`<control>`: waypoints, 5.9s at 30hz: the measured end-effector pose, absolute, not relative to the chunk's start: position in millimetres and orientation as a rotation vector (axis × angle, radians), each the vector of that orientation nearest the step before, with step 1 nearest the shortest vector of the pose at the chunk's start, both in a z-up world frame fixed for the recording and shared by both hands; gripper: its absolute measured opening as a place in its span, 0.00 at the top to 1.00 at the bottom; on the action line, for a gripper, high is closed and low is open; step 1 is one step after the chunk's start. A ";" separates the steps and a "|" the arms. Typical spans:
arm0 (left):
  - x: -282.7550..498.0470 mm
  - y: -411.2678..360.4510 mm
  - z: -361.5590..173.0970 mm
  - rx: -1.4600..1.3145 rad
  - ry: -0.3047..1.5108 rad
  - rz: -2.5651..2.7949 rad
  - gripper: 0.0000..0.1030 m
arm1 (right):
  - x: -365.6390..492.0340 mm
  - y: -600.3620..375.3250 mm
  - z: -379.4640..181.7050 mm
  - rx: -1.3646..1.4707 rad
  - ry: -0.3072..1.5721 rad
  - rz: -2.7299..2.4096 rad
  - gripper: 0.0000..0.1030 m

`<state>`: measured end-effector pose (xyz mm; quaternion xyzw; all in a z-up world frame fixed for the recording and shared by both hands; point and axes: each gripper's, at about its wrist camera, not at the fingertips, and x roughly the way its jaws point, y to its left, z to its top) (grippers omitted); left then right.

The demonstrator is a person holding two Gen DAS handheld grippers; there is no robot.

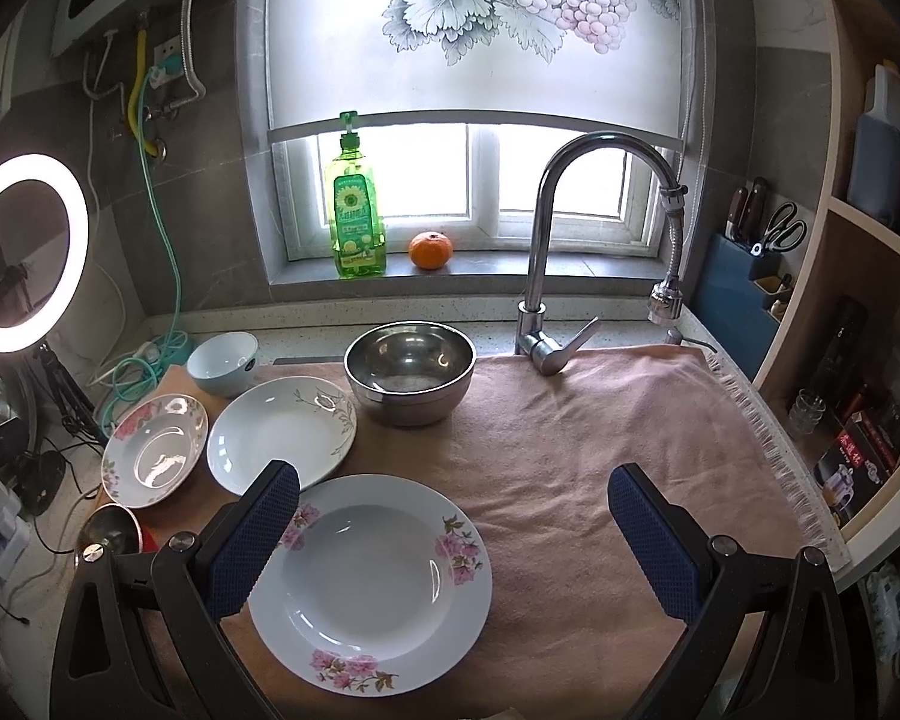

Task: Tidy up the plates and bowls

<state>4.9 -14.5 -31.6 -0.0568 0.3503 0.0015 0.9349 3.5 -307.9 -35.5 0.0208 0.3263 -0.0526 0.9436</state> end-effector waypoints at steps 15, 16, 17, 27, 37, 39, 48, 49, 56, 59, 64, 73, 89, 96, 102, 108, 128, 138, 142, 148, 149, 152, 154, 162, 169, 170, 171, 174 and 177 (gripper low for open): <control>11.0 -35.2 -59.4 -0.117 0.821 -0.072 0.05 | 17.9 -327.0 -56.1 0.075 0.724 -0.071 0.01; 12.0 -37.8 -62.3 -0.116 0.832 -0.079 0.06 | 19.6 -328.9 -58.0 0.083 0.730 -0.062 0.02; 13.2 -40.4 -65.1 -0.116 0.844 -0.089 0.06 | 21.4 -331.0 -60.6 0.092 0.740 -0.056 0.02; 25.2 -56.2 -94.0 -0.129 0.946 -0.141 0.17 | 38.6 -350.2 -97.3 0.170 0.866 -0.006 0.26; 37.2 -68.9 -120.1 -0.167 1.044 -0.197 0.43 | 51.0 -365.2 -126.6 0.204 0.957 0.007 0.50; 39.3 -71.1 -124.8 -0.184 1.064 -0.212 0.47 | 54.2 -368.5 -133.1 0.221 0.978 0.019 0.53; 53.1 -77.5 -150.1 -0.250 1.168 -0.265 0.58 | 69.3 -385.8 -164.3 0.337 1.065 0.058 0.58; 53.9 -78.0 -152.0 -0.255 1.177 -0.271 0.58 | 70.2 -386.9 -167.2 0.351 1.074 0.067 0.59; 63.7 -82.8 -165.3 -0.259 1.220 -0.295 0.67 | 79.2 -392.0 -182.2 0.382 1.114 0.087 0.65; 68.8 -82.9 -170.9 -0.270 1.233 -0.296 0.70 | 82.6 -394.9 -187.3 0.404 1.128 0.089 0.67; 74.2 -80.8 -178.2 -0.286 1.258 -0.300 0.70 | 88.2 -397.0 -192.3 0.422 1.141 0.092 0.71; 79.5 -80.9 -186.4 -0.293 1.285 -0.320 0.75 | 95.6 -392.2 -203.1 0.439 1.179 0.113 0.73; 84.2 -83.8 -188.5 -0.307 1.292 -0.341 0.84 | 106.8 -388.1 -209.2 0.466 1.205 0.173 0.77; 85.3 -83.3 -189.1 -0.313 1.294 -0.347 0.84 | 108.6 -387.4 -209.8 0.476 1.214 0.191 0.79; 85.3 -82.6 -189.0 -0.311 1.293 -0.347 0.84 | 109.6 -389.9 -210.9 0.493 1.222 0.197 0.79; 82.9 -79.7 -189.2 -0.322 1.297 -0.342 0.84 | 105.8 -388.7 -209.1 0.495 1.224 0.192 0.79; 65.4 -50.6 -185.6 -0.347 1.284 -0.259 0.84 | 91.6 -356.6 -212.3 0.504 1.277 0.253 0.79; 65.8 -36.0 -185.5 -0.363 1.272 -0.210 0.84 | 88.1 -339.9 -212.7 0.499 1.301 0.302 0.79; 67.1 -35.2 -182.8 -0.347 1.257 -0.195 0.84 | 85.5 -332.2 -214.4 0.491 1.315 0.311 0.79; 68.4 -36.4 -182.9 -0.329 1.256 -0.194 0.84 | 84.1 -330.4 -215.7 0.493 1.322 0.316 0.79; 68.7 -37.1 -182.7 -0.322 1.256 -0.193 0.84 | 84.2 -330.2 -215.6 0.493 1.321 0.316 0.79; 69.5 -38.3 -182.4 -0.312 1.253 -0.192 0.84 | 84.7 -330.2 -216.0 0.485 1.322 0.316 0.79; 69.4 -39.1 -182.3 -0.306 1.251 -0.191 0.84 | 84.9 -329.8 -216.6 0.478 1.322 0.315 0.79; 69.5 -45.7 -181.0 -0.244 1.241 -0.171 0.84 | 85.4 -328.8 -217.0 0.474 1.322 0.316 0.79; 68.9 -50.0 -172.2 -0.188 1.198 -0.153 0.84 | 85.5 -328.4 -217.0 0.475 1.322 0.315 0.79; 68.3 -50.5 -170.1 -0.178 1.189 -0.149 0.84 | 85.6 -328.4 -217.2 0.476 1.322 0.315 0.79; 68.4 -49.8 -167.7 -0.172 1.181 -0.145 0.84 | 85.6 -328.4 -217.2 0.476 1.322 0.315 0.79; 67.8 -47.8 -163.0 -0.173 1.168 -0.144 0.84 | 84.8 -328.7 -213.8 0.469 1.313 0.312 0.78; 66.1 -44.9 -158.1 -0.179 1.156 -0.142 0.84 | 83.7 -330.7 -208.1 0.461 1.299 0.306 0.78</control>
